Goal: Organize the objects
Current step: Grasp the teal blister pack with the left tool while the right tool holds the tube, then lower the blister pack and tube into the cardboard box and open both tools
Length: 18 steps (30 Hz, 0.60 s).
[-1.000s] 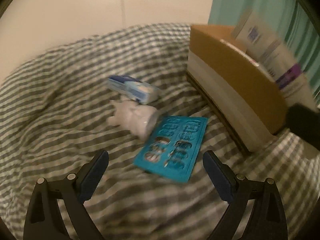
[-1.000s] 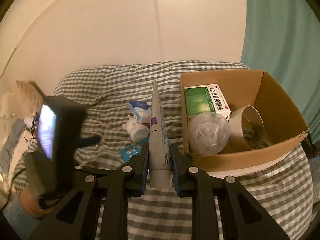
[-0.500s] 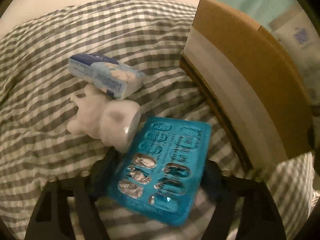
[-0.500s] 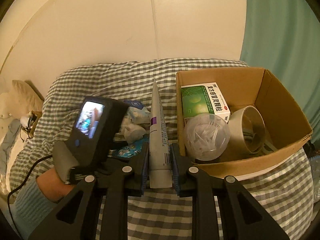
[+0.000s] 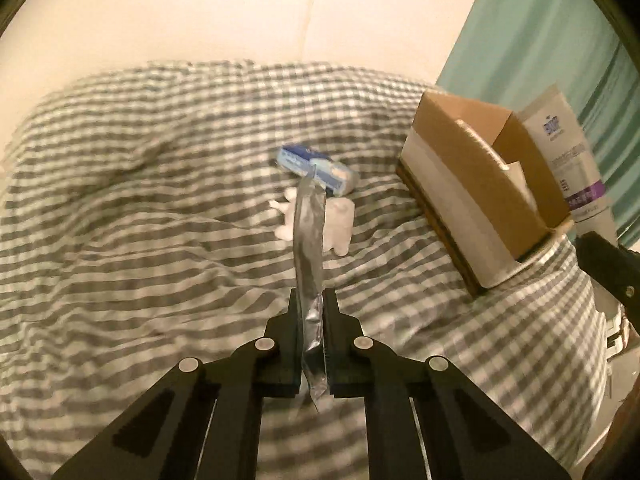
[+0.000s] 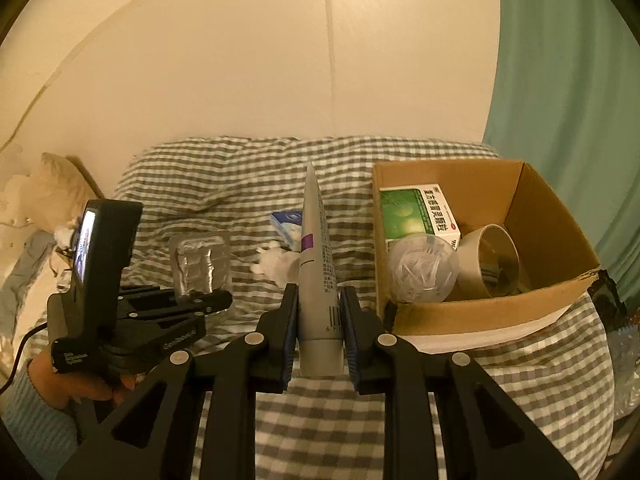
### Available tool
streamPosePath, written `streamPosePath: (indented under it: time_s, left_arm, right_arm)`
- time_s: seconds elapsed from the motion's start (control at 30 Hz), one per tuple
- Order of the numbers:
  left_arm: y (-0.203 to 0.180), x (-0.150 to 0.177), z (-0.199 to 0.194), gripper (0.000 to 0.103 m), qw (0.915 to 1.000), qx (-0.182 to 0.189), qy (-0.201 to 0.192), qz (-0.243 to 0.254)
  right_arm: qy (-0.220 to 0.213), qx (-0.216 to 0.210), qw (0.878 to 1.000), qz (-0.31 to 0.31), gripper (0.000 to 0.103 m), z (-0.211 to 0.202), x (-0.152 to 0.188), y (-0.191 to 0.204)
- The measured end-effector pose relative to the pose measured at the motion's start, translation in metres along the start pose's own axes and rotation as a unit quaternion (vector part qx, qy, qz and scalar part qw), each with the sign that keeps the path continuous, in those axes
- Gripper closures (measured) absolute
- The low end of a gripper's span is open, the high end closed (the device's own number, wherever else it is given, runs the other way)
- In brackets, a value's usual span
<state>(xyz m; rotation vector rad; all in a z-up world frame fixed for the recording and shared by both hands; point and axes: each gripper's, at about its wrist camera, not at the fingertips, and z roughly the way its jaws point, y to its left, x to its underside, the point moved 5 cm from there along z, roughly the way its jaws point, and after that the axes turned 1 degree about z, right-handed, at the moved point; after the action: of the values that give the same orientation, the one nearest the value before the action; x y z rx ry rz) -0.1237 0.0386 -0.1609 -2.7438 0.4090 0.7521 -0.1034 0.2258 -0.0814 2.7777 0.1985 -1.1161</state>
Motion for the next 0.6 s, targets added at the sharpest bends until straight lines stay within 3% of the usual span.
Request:
streamPosePath:
  time_s: [0.2,0.43,0.6]
  left_arm:
    - [-0.004,-0.018,-0.057,0.095,0.9987,-0.024,-0.044,0.013]
    - [-0.053,-0.054,-0.108,0.095,0.9934,-0.033,-0.095,0.055]
    - [-0.107,-0.086,-0.122,0.095,0.9897,0.002,-0.118,0.081]
  right_arm:
    - [-0.003,-0.016,1.000,-0.002,0.083,-0.024,0.006,0.005]
    - [-0.039,0.004,0.999,-0.009,0.083,-0.070,-0.025,-0.018]
    - [-0.062,0.034,0.997,-0.012,0.083,-0.102,-0.062,-0.054]
